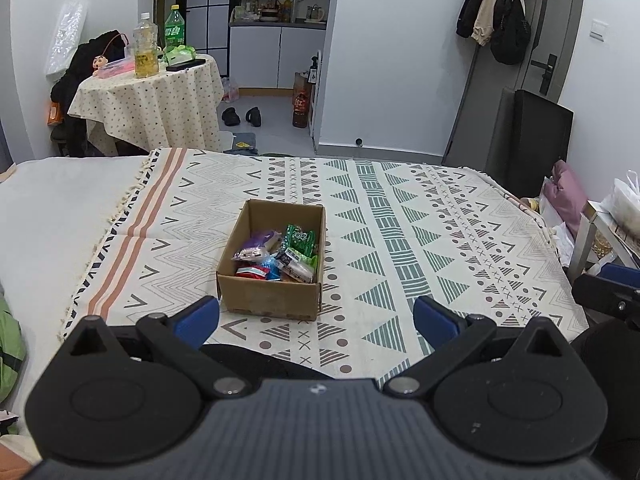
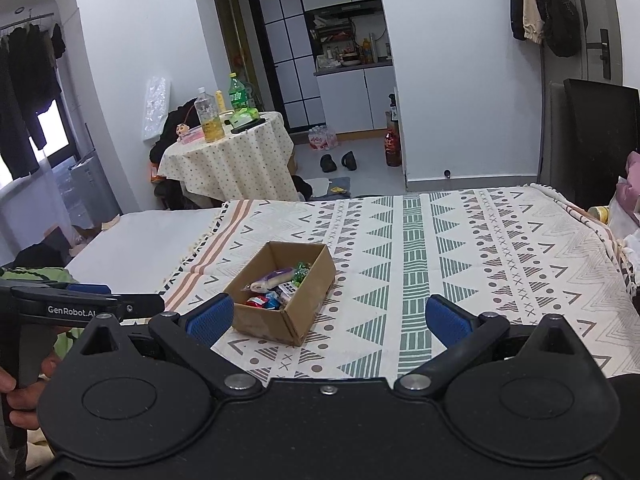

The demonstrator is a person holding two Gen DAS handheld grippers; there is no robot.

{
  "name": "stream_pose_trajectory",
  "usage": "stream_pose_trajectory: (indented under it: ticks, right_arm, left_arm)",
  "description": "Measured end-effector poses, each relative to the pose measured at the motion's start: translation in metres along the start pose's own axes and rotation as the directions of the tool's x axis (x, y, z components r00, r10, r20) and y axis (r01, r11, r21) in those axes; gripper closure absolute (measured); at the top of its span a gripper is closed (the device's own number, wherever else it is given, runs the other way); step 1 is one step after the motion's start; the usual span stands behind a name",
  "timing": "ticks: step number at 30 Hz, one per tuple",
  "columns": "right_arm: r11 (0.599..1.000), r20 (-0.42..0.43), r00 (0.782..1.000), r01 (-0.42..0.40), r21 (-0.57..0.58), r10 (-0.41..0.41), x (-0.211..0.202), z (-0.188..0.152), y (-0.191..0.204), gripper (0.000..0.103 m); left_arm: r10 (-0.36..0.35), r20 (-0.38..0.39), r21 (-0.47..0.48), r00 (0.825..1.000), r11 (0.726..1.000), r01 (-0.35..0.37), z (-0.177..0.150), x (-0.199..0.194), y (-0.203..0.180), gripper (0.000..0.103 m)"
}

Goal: Organize snacks

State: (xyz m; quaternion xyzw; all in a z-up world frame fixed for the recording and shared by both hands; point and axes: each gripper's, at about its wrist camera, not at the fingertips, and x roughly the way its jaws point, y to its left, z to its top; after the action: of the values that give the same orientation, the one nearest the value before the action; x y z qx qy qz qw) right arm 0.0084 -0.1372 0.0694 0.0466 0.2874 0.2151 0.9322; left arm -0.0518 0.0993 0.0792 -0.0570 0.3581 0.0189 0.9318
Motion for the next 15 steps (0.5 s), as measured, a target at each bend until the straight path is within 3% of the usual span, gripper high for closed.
stream_pose_trajectory:
  ticks: [15]
  right_arm:
    - [1.000, -0.007, 1.000, 0.008, 0.013, -0.008, 0.0015, -0.0021, -0.0041, 0.000]
  left_arm:
    - [-0.006, -0.005, 0.016, 1.000, 1.000, 0.006, 0.0008, -0.0017, -0.0025, 0.000]
